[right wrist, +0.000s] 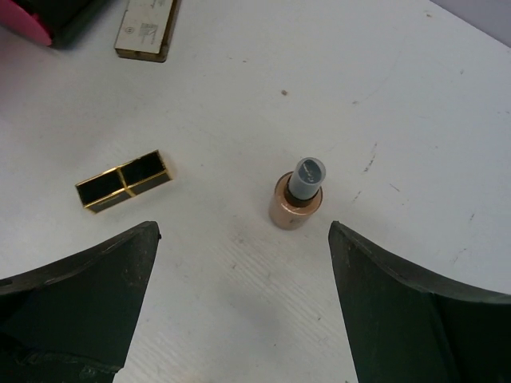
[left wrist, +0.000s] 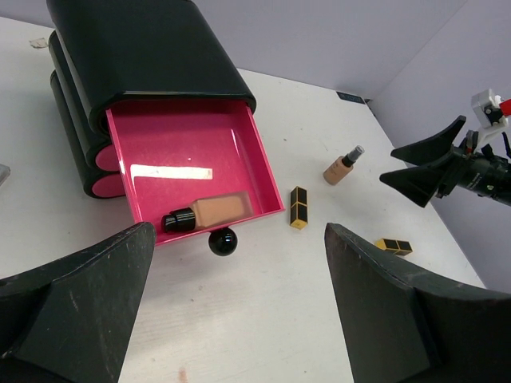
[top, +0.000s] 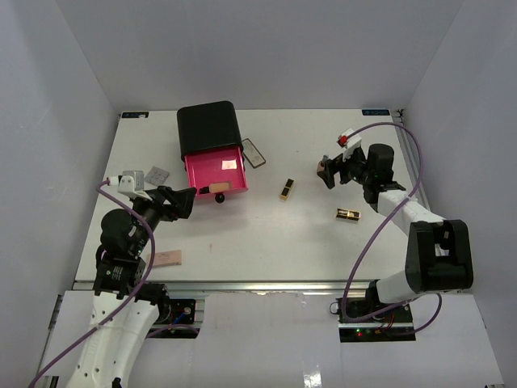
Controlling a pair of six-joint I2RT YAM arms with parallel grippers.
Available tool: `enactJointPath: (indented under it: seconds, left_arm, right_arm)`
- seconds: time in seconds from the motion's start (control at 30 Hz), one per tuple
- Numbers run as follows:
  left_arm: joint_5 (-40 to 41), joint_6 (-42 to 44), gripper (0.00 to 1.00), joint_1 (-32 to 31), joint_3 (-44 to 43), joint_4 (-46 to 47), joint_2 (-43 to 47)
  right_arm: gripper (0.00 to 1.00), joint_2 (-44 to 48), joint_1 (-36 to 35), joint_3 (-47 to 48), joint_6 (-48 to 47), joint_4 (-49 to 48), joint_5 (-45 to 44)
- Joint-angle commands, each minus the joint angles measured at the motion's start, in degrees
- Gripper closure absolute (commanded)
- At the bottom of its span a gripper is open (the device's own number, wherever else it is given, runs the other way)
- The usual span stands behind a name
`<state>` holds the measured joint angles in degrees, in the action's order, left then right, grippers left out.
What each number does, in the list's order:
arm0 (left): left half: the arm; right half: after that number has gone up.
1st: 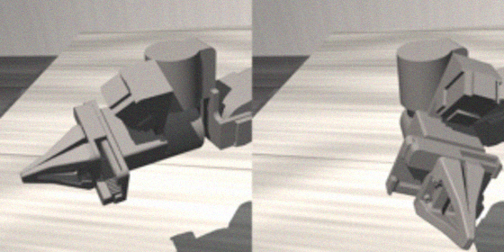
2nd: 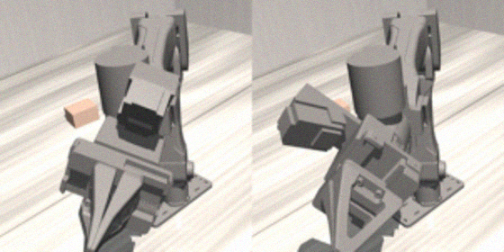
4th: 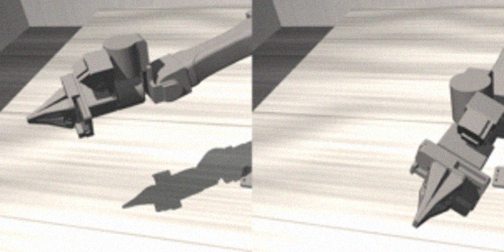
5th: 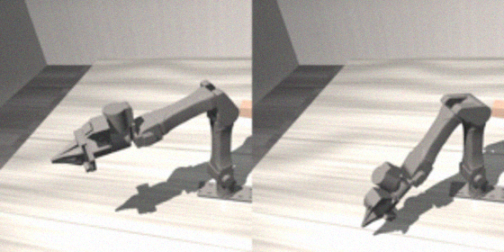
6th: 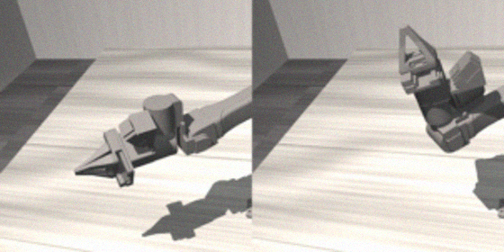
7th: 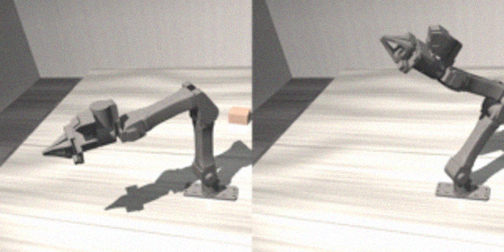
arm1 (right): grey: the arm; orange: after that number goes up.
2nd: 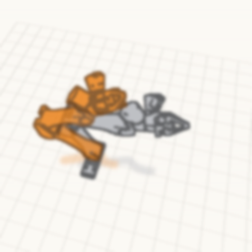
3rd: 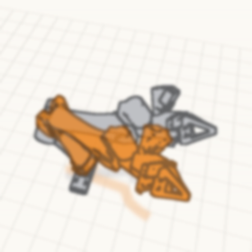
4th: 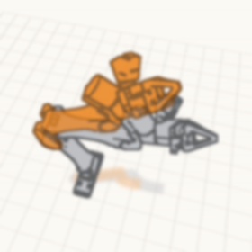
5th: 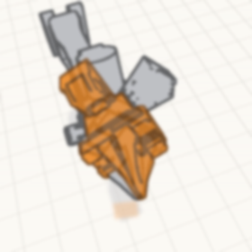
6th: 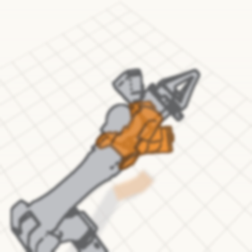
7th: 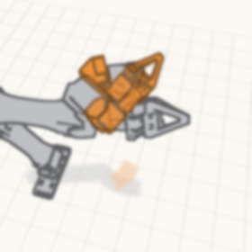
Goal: Organize the makeup
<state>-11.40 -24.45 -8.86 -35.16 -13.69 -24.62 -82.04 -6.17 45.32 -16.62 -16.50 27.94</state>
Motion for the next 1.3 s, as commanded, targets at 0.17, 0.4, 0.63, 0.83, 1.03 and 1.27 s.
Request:
enactJointPath:
  seconds: [0.17, 0.4, 0.63, 0.83, 1.03, 1.27]
  left_arm:
    - [-1.08, -0.07, 0.02, -0.1, 0.48, 0.99, -0.73]
    - [-1.31, -0.07, 0.02, 0.37, 0.51, 1.04, -1.11]
    - [-1.61, -0.07, 0.02, 0.82, 0.53, 1.13, -1.39]
    - [-1.83, -0.07, 0.02, 0.92, 0.57, 1.21, -1.53]
    - [-1.88, -0.07, 0.02, 1.05, 0.53, 1.21, -1.64]
    - [-1.96, -0.07, 0.02, 1.04, 0.53, 1.21, -1.59]
  right_arm:
    - [0.11, -10.34, 0.07, 3.88, 1.89, -10.24, -5.58]
    - [0.19, -17.22, 0.02, 9.36, 1.57, -7.66, -5.5]
    - [0.26, -22.15, -0.02, 12.95, 1.02, -4.9, -4.56]
    - [0.31, -24.41, -0.03, 14.51, 0.39, -3.02, -3.72]
    - [0.36, -25.5, 0.02, 15.06, -0.27, -1.7, -3.01]
    - [0.5, -25.92, 0.02, 15.71, -1.25, -0.13, -1.76]
